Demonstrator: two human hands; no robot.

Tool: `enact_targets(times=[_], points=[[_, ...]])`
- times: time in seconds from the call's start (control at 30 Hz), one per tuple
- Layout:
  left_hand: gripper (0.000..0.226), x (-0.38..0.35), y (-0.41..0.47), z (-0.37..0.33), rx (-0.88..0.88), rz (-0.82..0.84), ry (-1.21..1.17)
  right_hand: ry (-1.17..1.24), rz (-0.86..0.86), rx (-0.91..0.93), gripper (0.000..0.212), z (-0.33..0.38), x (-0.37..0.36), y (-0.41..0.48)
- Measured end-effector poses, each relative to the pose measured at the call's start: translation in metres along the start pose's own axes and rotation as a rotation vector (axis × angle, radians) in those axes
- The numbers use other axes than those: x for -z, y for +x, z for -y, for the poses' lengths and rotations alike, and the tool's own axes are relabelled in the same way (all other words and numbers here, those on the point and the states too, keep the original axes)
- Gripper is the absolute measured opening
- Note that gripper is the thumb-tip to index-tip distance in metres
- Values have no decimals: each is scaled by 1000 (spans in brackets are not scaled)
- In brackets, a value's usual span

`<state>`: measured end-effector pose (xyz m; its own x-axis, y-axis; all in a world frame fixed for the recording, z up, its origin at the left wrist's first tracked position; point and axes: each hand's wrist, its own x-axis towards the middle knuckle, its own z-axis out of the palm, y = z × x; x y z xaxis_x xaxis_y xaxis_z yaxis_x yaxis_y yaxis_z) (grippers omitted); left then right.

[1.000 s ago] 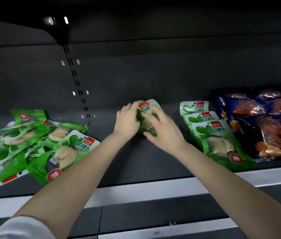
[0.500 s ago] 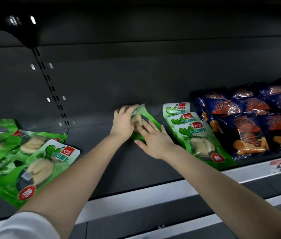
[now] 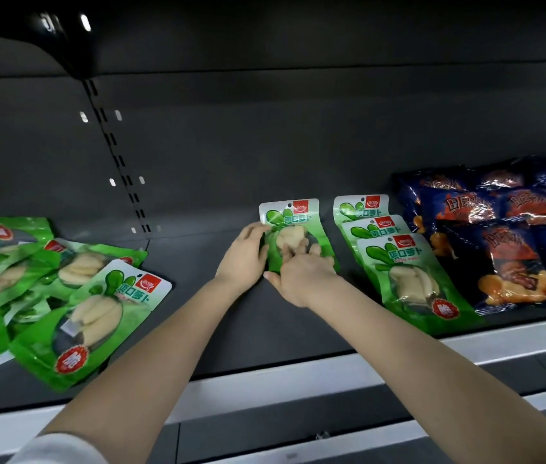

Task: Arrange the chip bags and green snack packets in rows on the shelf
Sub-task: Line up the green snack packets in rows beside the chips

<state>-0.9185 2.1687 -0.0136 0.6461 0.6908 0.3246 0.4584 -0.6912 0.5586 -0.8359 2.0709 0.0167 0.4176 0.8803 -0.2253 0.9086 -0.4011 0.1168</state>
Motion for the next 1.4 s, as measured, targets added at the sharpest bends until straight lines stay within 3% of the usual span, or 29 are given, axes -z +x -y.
enact_targets(times=[0.23,0.43,0.6,0.87,1.03,1.4], points=[[41,0,-2,-1,34,7,179,97,-1,-116,78,-1,2,12],[42,-2,0,0,51,39,244,191,-210,-7,68,-16,-2,27],[42,-4,0,2,58,59,263,288,-102,112,58,-30,-16,37],[42,-3,2,3,73,108,260,256,-111,117,57,-32,-18,40],[44,13,-8,5,51,125,300,276,-310,110,54,-25,-12,30],[43,104,-65,62,276,-61,410,340,-312,481,53,85,10,28]])
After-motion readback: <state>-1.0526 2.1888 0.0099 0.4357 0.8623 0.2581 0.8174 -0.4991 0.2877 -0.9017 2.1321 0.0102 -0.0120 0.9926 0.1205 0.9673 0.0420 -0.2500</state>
